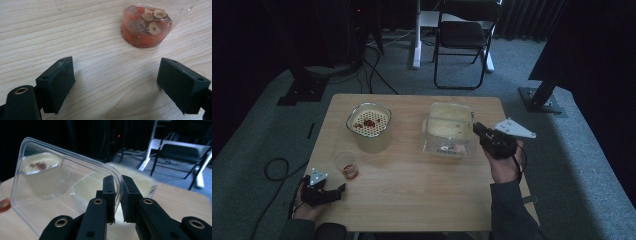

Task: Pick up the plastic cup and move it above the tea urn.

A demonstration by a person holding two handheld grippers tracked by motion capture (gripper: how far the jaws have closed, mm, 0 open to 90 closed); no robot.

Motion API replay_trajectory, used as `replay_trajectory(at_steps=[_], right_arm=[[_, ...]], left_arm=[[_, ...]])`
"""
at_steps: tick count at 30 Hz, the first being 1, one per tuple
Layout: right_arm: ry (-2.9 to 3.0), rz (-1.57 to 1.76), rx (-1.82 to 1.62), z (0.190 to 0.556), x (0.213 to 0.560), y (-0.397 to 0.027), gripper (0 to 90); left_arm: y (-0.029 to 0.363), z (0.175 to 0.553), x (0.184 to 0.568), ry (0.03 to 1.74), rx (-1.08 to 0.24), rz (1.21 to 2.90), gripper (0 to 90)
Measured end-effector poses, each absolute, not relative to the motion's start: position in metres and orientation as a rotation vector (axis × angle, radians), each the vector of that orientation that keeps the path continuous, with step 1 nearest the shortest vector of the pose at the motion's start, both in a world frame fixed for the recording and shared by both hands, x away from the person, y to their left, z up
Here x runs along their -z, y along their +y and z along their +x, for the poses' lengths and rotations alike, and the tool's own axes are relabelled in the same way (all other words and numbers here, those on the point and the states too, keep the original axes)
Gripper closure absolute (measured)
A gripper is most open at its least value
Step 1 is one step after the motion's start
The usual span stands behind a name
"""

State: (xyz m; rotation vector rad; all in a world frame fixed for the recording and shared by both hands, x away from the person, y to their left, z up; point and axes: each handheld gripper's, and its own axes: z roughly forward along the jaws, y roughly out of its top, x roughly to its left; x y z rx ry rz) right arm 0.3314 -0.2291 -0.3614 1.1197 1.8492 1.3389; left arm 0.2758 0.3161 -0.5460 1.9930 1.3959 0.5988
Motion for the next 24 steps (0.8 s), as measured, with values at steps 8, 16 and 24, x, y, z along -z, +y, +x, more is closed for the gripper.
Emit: replay_trajectory(at_steps=[8,16,24], right_arm=[[1.748,1.156,-1.236,0.353,0.328,-0.252,83.2],[1.699,1.169,-1.116,0.373,0.313,-0.263,83.1],[1.698,1.183,-1.017,0.386,0.316,-0.262,83.1]], left_arm=[[0.316,0.276,0.546,1.396,-0.599,1.994,14.7],[0.316,0.276,0.546,1.396,-0.598,1.995,14.7],[0.316,0.276,0.546,1.395,-0.6,1.995,14.7]])
